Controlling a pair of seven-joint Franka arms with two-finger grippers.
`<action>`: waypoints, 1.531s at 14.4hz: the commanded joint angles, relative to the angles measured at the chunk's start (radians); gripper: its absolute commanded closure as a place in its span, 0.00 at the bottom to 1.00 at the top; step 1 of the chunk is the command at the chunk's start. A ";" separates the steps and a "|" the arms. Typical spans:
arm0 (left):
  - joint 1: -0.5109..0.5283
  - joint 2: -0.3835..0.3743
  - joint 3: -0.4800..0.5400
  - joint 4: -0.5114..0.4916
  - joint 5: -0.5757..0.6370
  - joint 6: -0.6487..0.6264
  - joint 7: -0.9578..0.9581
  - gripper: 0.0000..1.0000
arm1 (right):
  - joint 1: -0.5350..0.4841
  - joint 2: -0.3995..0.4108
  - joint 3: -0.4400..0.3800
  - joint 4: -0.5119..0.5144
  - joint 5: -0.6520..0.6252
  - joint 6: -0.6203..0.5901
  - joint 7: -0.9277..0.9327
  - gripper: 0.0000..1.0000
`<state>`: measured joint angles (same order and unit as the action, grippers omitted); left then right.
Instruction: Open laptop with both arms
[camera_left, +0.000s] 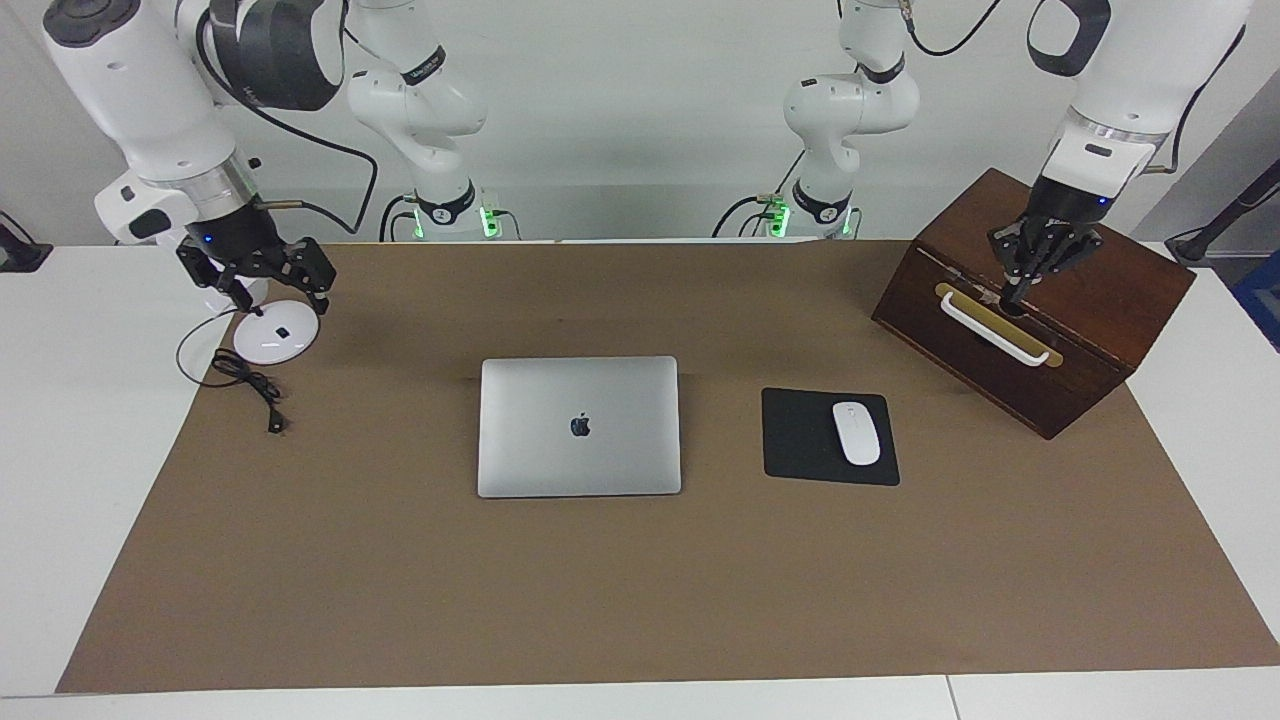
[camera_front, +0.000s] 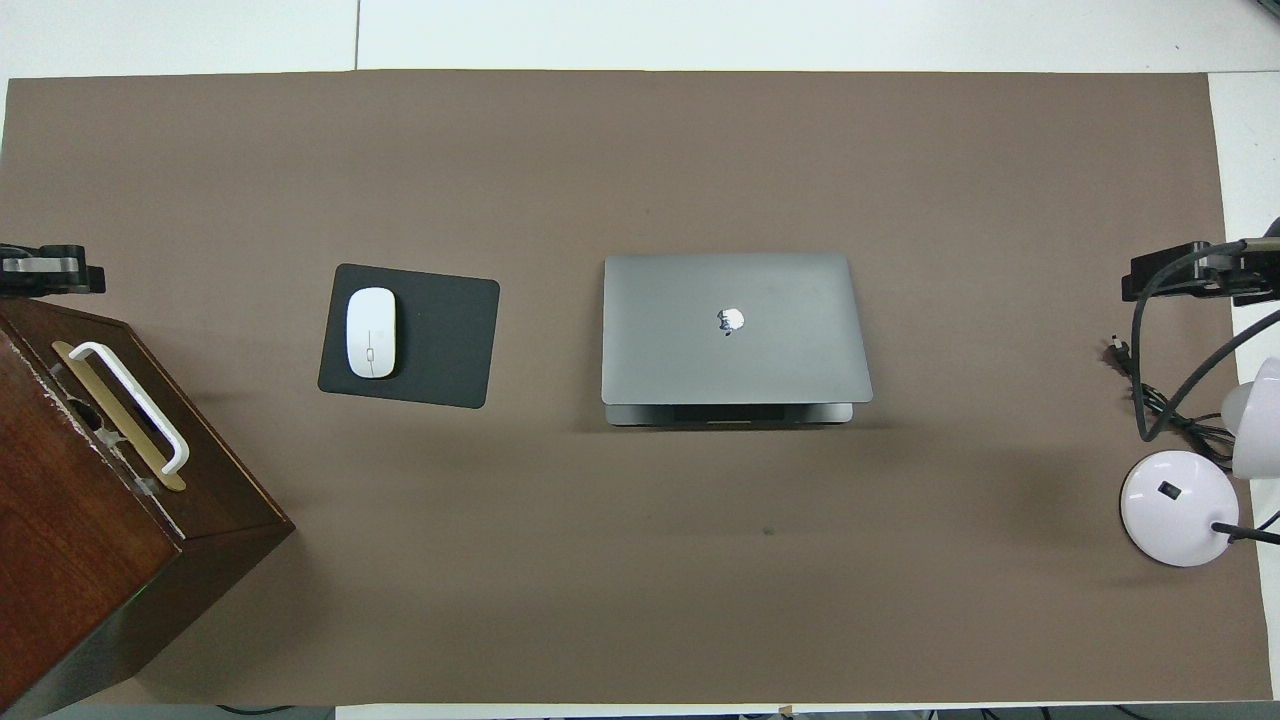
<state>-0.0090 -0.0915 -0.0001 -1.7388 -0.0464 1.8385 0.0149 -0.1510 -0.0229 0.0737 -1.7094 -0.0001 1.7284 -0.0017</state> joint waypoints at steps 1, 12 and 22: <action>0.003 -0.045 0.015 -0.103 -0.032 0.106 -0.009 1.00 | -0.015 -0.028 0.008 -0.036 -0.017 0.025 -0.029 0.00; -0.149 -0.233 0.011 -0.572 -0.095 0.595 -0.010 1.00 | -0.041 -0.158 0.003 -0.357 0.226 0.326 -0.024 0.00; -0.382 -0.369 0.011 -0.944 -0.110 1.023 -0.093 1.00 | 0.080 -0.353 0.005 -0.745 0.514 0.664 0.066 0.00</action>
<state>-0.3308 -0.4278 -0.0025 -2.6139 -0.1432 2.7659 -0.0623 -0.1184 -0.2941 0.0747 -2.3461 0.4740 2.2969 0.0452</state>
